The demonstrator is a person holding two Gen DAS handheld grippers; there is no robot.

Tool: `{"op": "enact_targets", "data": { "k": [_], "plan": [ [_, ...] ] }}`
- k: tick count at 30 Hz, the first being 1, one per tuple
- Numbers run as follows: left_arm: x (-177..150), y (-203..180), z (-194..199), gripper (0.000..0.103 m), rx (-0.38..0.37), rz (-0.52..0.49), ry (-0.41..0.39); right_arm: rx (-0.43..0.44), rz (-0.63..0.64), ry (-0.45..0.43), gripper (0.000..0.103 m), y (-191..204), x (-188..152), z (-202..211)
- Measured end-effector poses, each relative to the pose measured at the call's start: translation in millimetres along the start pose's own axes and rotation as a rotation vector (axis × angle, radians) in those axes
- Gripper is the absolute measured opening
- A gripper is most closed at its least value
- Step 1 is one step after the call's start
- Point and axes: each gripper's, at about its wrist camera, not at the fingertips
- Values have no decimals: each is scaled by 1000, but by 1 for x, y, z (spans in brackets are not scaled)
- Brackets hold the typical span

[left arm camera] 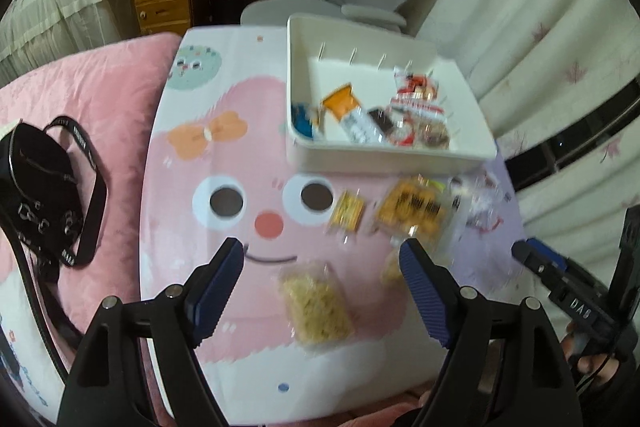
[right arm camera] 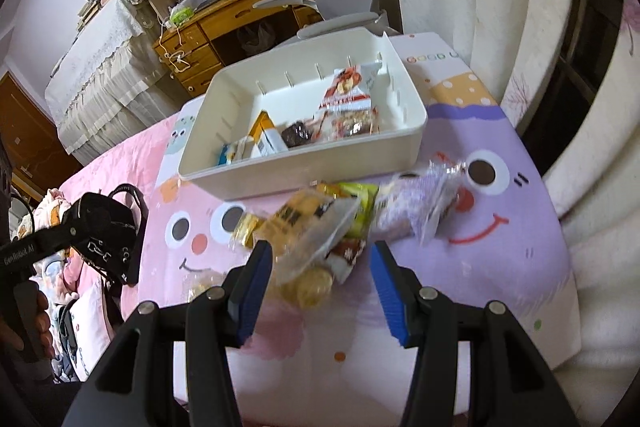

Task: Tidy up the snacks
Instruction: 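Withdraw both tools from the tray back toward the remaining snacks, then close the left tool on the clear crisp bag while the right tool grasps the yellow cake pack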

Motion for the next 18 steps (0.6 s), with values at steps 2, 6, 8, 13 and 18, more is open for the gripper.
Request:
{"op": "enact_targets", "data": {
  "k": [2, 6, 8, 13, 18],
  "plan": [
    [-10, 3, -5, 79, -5, 20, 26, -5, 0, 11, 51, 0, -6, -1],
    [-24, 4, -13, 80, 3, 48, 66, -11, 8, 33, 51, -2, -12, -5],
    [-30, 5, -19, 80, 1, 66, 90, -15, 13, 46, 51, -2, -15, -8],
    [-40, 3, -34, 80, 18, 95, 131, -15, 33, 75, 51, -6, -16, -16],
    [-49, -1, -57, 80, 47, 144, 183, -6, 78, 107, 51, -11, -11, -28]
  ]
}}
Point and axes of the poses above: each gripper's, at about its wrist camera, not at the fingertips, and z roughly against the way its jaws point, y to its left, x to its top, and after that the axes turned 8 degrees about -z, right-handed
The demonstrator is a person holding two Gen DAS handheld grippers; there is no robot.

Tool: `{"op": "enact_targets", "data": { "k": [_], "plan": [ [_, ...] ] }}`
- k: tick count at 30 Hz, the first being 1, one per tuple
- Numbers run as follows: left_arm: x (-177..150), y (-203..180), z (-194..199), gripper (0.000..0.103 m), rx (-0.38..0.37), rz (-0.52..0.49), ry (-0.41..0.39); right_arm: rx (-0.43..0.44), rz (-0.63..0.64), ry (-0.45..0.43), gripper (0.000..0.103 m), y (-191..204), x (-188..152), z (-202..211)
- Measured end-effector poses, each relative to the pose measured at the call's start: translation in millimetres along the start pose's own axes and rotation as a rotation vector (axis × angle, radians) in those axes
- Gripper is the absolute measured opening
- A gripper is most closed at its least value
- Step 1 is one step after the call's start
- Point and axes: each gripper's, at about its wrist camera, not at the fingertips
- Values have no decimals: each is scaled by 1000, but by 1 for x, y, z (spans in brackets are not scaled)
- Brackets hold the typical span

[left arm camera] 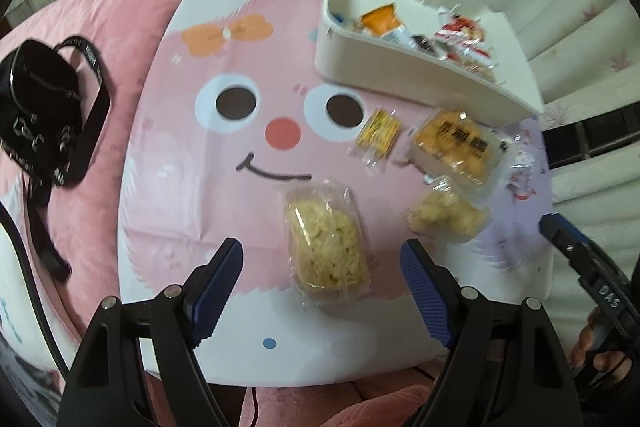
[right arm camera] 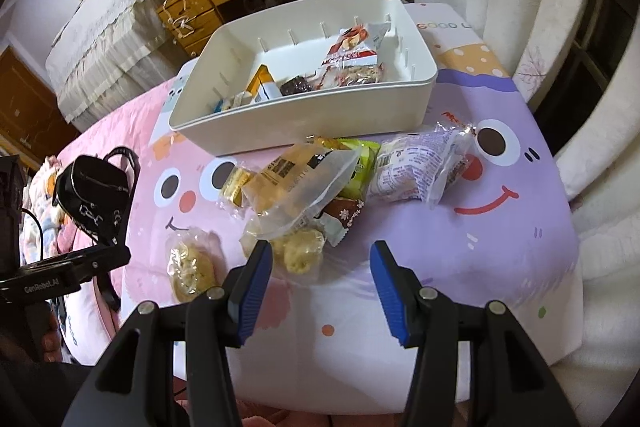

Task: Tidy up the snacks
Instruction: 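Close the left tool on the clear crisp bag while the right tool grasps the yellow cake pack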

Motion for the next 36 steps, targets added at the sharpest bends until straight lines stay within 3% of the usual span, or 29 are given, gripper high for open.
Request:
{"op": "enact_targets", "data": {
  "k": [8, 24, 28, 36],
  "plan": [
    [-7, -6, -36, 77, 44, 116, 62, 45, 149, 34, 52, -2, 20, -18],
    [-10, -15, -79, 70, 149, 277, 50, 129, 461, 89, 81, 21, 53, -64],
    [-10, -14, -86, 69, 165, 299, 44, 131, 527, 83, 95, 31, 52, -74],
    [-9, -11, -96, 65, 192, 314, 45, 118, 647, 112, 95, 50, 46, -100]
  ]
}}
Point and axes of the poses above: each gripper's, at about its wrist camera, not at the fingertips, and z roughly against the way its jaws point, y to its left, x to its top, and after that the axes turned 8 degrees about -z, right-handed
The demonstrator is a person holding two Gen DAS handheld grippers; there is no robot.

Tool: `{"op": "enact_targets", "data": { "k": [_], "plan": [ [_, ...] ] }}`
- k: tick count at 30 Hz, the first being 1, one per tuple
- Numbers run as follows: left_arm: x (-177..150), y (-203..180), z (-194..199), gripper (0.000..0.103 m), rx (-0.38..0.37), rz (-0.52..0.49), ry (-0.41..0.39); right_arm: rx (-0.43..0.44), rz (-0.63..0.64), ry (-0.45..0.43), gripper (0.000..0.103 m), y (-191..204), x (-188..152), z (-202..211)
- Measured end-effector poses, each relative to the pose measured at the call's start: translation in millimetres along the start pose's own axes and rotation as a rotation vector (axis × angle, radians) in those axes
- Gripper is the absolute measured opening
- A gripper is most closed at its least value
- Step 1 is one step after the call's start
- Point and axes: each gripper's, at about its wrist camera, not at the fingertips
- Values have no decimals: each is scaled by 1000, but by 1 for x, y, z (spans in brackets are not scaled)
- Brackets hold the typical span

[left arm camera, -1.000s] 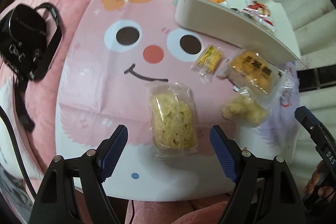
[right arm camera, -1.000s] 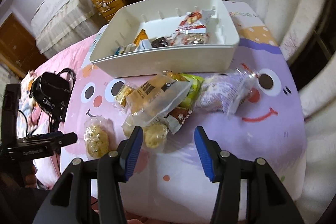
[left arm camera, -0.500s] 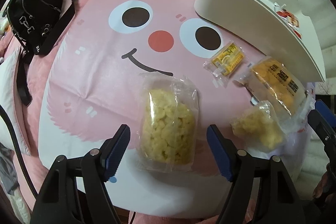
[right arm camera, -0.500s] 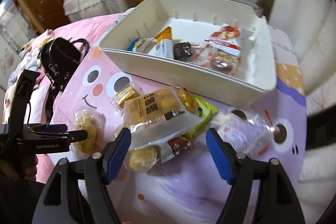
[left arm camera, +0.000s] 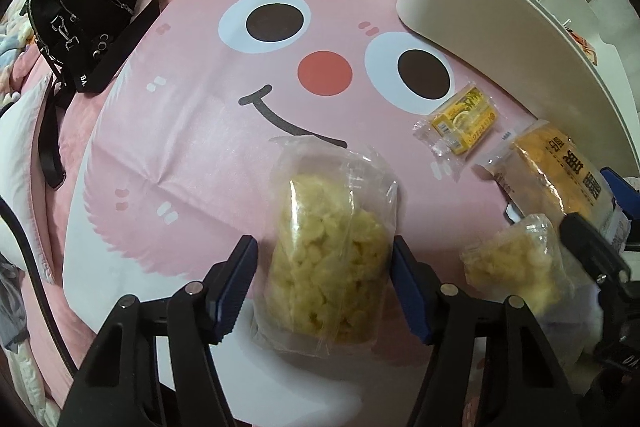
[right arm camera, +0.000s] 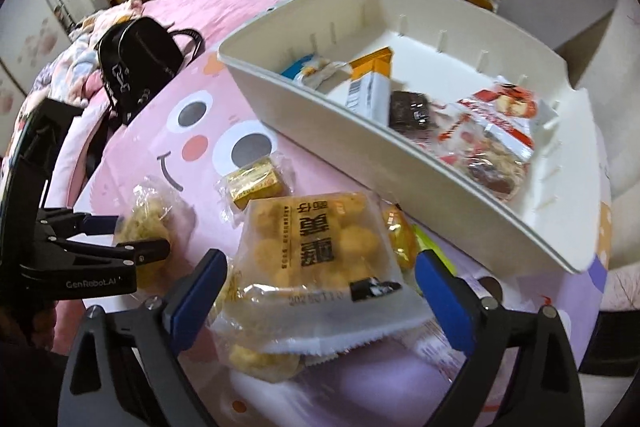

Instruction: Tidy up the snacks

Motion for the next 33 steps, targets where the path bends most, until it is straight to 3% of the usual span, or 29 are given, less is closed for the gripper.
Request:
{"op": "enact_targets", "data": {
  "k": [11, 20, 33],
  "plan": [
    [2, -9, -4, 58, 35, -16, -20, -36, 45, 38, 95, 9, -1, -25],
    [1, -10, -1, 56, 27, -14, -46, -16, 45, 59, 95, 7, -4, -34],
    [-2, -2, 3, 55, 3, 0, -83, -45, 57, 59, 83, 10, -7, -27]
  ]
}}
Point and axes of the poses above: each gripper's, at about its wrist camera, not at the fingertips, and z roughly against the way its jaws point, y to its left, x to its top, and after that the axes turned 8 degrees about -z, right-handed
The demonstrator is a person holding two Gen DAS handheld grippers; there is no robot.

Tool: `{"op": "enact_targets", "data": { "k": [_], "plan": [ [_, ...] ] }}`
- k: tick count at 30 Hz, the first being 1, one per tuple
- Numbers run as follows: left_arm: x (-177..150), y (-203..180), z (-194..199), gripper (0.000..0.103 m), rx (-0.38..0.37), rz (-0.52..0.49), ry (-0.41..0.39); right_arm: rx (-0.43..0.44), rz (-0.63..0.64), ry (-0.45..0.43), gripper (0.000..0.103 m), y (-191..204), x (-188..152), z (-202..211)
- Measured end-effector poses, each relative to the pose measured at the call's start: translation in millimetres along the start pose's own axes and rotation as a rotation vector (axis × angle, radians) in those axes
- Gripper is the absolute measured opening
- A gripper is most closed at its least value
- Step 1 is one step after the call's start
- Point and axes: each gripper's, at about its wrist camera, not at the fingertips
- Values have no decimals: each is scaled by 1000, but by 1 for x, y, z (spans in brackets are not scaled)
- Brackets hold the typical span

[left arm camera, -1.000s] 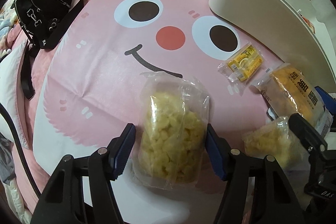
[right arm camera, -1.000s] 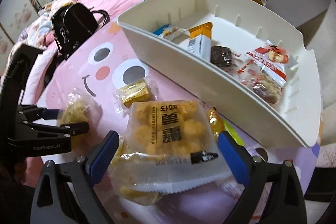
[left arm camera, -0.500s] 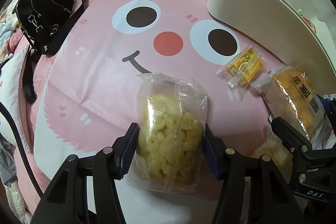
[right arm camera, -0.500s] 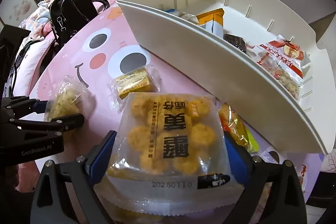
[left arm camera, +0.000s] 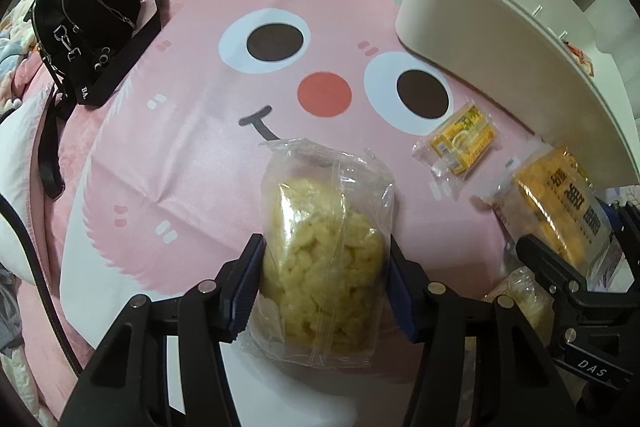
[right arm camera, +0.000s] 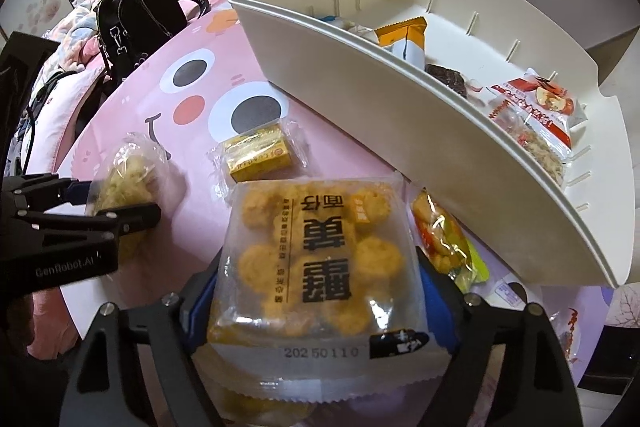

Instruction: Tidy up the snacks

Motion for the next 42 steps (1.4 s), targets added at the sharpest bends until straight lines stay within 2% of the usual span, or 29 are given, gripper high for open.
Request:
{"op": "enact_targets", "data": {
  "k": [12, 19, 20, 21, 22, 27, 33, 35, 36, 39, 42],
  "plan": [
    [10, -8, 38, 55, -23, -55, -84, 8, -30, -18, 83, 1, -6, 27],
    [28, -16, 67, 55, -18, -101, -129, 36, -19, -84, 81, 6, -4, 56],
    [32, -16, 71, 55, -18, -106, -140, 44, -12, -98, 70, 8, -3, 61],
    [36, -17, 76, 55, -19, -110, -153, 52, -7, -112, 42, 10, -1, 66],
    [40, -18, 82, 55, -21, -113, -163, 54, -6, -119, 29, 11, 0, 69],
    [55, -22, 103, 55, -31, -120, -206, 79, -9, -155, 29, 14, 10, 83],
    [61, -25, 115, 55, -26, -133, -220, 105, -68, -105, 30, 5, 7, 80],
    [59, -24, 116, 55, -21, -135, -221, 127, -105, -79, 39, -2, 5, 76],
    [58, -23, 117, 55, -22, -135, -221, 140, -126, -69, 49, -5, 4, 75],
    [55, -21, 119, 55, -22, -129, -219, 176, -190, -42, 62, -15, 0, 70],
    [51, -16, 122, 55, -22, -119, -221, 180, -220, -16, 69, -22, -1, 62]
  ]
}}
Point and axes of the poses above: each gripper's, at about its wrist camera, not at the fingertips, and z roughly against the way its jaws point, y to its left, x to its top, and after that the axes turned 8 degrees about -z, right-handed
